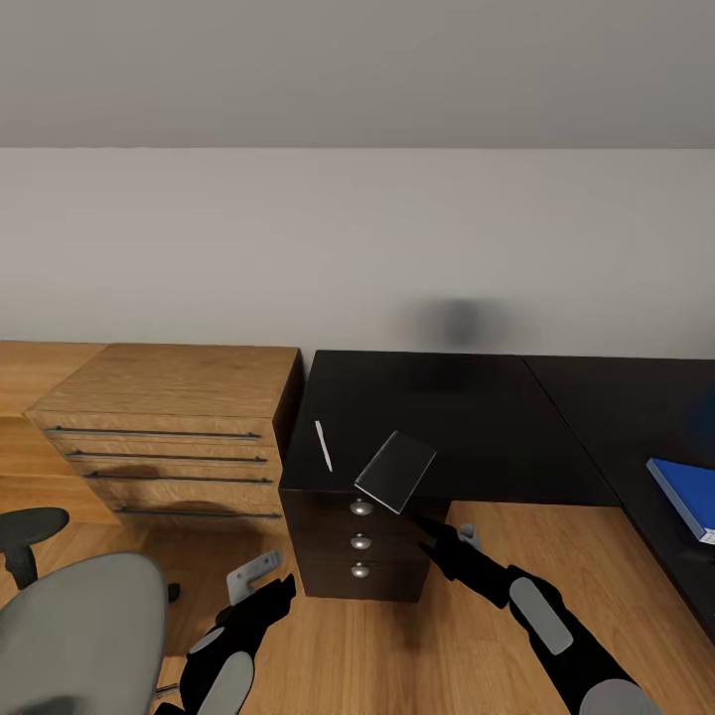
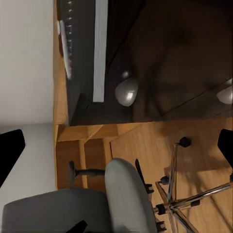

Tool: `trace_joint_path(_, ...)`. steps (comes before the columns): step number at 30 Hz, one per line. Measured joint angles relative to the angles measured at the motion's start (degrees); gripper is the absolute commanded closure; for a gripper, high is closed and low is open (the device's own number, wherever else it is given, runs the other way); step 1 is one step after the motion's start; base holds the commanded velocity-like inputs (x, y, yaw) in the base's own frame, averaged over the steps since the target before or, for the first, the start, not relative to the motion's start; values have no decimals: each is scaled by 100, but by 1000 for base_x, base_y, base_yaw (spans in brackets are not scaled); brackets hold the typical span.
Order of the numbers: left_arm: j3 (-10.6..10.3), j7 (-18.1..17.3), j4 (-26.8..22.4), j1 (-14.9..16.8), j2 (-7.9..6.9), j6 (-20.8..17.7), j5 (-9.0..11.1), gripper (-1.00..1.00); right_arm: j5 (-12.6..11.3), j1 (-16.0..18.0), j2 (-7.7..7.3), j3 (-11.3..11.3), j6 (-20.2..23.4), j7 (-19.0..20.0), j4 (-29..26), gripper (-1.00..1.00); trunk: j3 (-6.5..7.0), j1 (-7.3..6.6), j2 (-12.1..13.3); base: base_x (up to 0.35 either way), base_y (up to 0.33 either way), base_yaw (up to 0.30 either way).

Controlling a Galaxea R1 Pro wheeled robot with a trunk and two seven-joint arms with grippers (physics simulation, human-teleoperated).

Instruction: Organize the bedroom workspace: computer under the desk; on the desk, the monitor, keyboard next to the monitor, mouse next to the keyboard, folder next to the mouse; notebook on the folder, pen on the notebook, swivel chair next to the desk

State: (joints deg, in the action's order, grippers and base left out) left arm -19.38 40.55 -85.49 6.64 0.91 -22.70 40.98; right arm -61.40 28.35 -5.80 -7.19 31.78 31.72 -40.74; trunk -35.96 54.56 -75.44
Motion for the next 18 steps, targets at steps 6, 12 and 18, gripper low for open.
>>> trace_joint_path(6, -7, -1, 5, 0, 3, 0, -1, -100, 394, 0, 0, -19, -18, 425, -64, -100, 0, 0, 0, 0, 0, 0)
trace_joint_path(12, -90, 5, 13, 0, -1, 6, 0, -100, 504, 0, 2, -14, -21, 487, -65, -100, 0, -2, 0, 60, 17, 0)
trace_joint_path(18, -96, 4, 14, 0, -2, 8, 0, -100, 513, 0, 9, -12, -24, 481, -62, -100, 0, -1, 0, 81, 28, 0)
